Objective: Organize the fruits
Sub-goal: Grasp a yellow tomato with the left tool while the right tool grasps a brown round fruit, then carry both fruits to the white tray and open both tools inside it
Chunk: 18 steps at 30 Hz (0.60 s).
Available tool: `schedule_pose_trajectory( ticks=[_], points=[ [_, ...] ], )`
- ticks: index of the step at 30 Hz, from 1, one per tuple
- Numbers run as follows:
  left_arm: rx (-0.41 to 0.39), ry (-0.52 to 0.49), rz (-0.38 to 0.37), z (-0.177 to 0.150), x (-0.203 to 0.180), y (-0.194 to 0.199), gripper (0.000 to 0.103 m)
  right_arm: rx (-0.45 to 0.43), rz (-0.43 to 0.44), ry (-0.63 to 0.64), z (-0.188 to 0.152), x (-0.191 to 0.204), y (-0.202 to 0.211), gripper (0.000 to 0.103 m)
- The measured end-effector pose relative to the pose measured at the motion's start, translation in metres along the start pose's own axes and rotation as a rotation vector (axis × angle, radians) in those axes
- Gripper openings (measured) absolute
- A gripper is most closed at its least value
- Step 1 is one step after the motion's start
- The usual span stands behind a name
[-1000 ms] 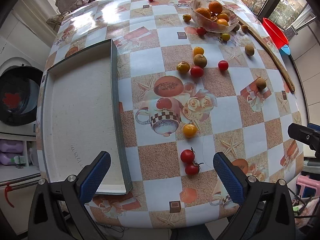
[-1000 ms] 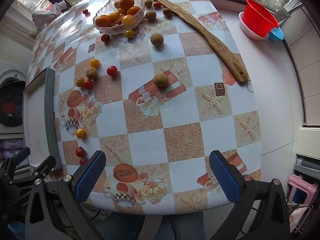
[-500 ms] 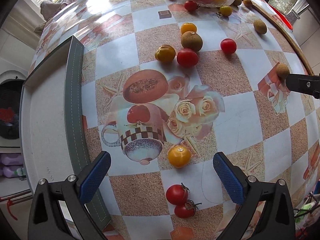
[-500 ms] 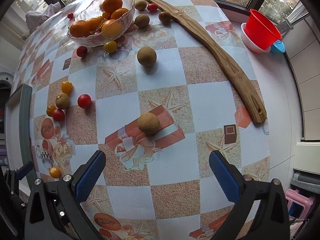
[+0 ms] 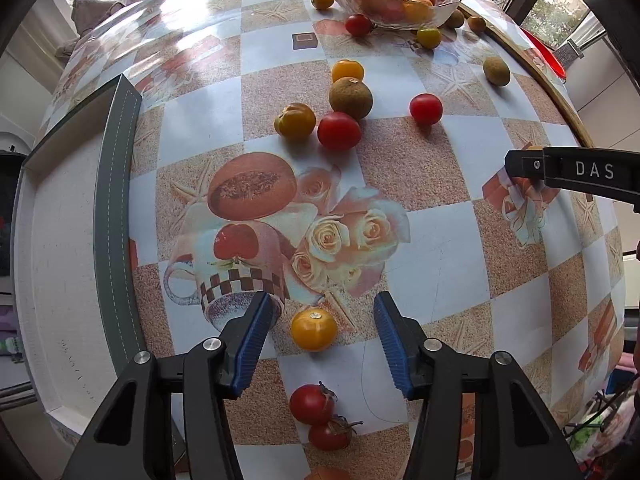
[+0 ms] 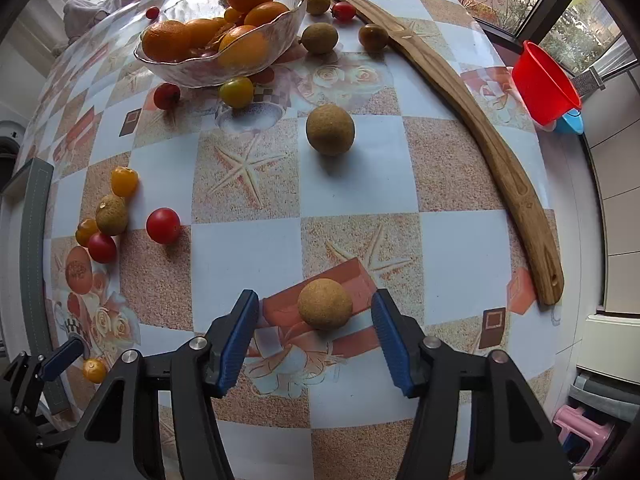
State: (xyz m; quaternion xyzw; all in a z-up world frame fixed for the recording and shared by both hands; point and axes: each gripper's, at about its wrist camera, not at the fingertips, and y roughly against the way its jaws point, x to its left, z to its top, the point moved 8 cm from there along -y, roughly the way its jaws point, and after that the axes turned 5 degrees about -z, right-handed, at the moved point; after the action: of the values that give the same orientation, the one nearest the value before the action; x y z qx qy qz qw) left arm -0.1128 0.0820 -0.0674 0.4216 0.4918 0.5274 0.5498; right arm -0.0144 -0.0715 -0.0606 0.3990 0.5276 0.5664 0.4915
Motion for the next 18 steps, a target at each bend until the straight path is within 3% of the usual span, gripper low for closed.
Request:
schedule_pose_trajectory(
  ticks=[1, 2, 4, 10, 18],
  points=[
    [-0.006, -0.004, -0.006, 0.0, -0.001, 0.001, 0.04, -0.004, 0.001, 0.001, 0.001, 0.0, 0.001, 0.033],
    [-0.009, -0.006, -0.009, -0.001, -0.004, 0.001, 0.032, 0.0, 0.014, -0.004, 0.001, 0.0, 0.001, 0.028],
    [-0.005, 0.01, -0.041, 0.001, 0.0, 0.004, 0.021, 0.014, 0.043, -0.02, 0.002, -0.004, 0.002, 0.028],
    [-0.025, 0.092, -0.157, 0.0, 0.017, 0.022, 0.021, 0.029, 0.104, -0.045, -0.008, -0.004, 0.023, 0.028],
    [-0.067, 0.111, -0.169, -0.006, 0.036, 0.053, 0.021, 0.042, 0.179, -0.001, -0.03, 0.037, 0.047, 0.028]
  ],
)
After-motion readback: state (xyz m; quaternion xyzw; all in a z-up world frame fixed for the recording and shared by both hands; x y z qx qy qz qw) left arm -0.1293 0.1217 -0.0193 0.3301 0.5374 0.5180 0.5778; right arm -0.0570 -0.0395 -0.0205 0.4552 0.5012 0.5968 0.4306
